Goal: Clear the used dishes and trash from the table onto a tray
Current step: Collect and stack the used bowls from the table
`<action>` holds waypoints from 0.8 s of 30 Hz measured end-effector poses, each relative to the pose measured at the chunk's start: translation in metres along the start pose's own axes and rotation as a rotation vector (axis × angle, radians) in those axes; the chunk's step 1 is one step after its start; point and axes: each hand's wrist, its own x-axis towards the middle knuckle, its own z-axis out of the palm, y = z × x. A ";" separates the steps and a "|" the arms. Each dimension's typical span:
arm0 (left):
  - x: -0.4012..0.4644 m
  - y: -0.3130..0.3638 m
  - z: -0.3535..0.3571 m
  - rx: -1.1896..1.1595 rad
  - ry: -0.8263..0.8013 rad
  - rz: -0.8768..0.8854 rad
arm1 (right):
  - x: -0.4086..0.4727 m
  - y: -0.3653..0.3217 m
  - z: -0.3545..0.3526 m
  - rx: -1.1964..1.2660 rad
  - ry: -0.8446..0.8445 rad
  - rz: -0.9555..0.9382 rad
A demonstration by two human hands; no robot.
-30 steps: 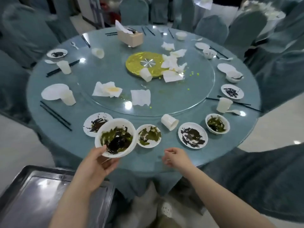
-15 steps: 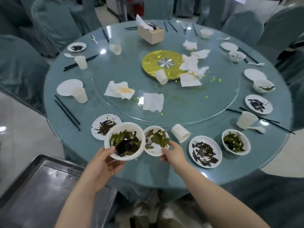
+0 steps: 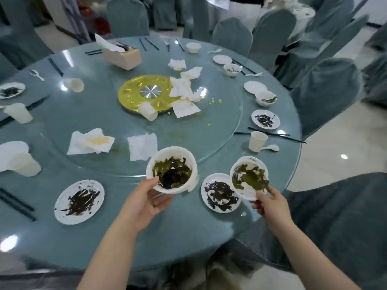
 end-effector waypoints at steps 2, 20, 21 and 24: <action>0.012 0.000 0.017 0.018 -0.020 0.005 | 0.020 -0.003 -0.015 -0.002 0.047 0.014; 0.065 -0.045 0.111 -0.006 0.111 0.030 | 0.133 -0.013 -0.032 -0.432 -0.289 -0.034; 0.065 -0.048 0.113 0.000 0.112 0.037 | 0.130 -0.018 -0.035 -0.382 -0.287 -0.052; 0.063 -0.054 0.118 0.017 0.104 0.050 | 0.111 -0.041 -0.046 -0.211 -0.280 -0.098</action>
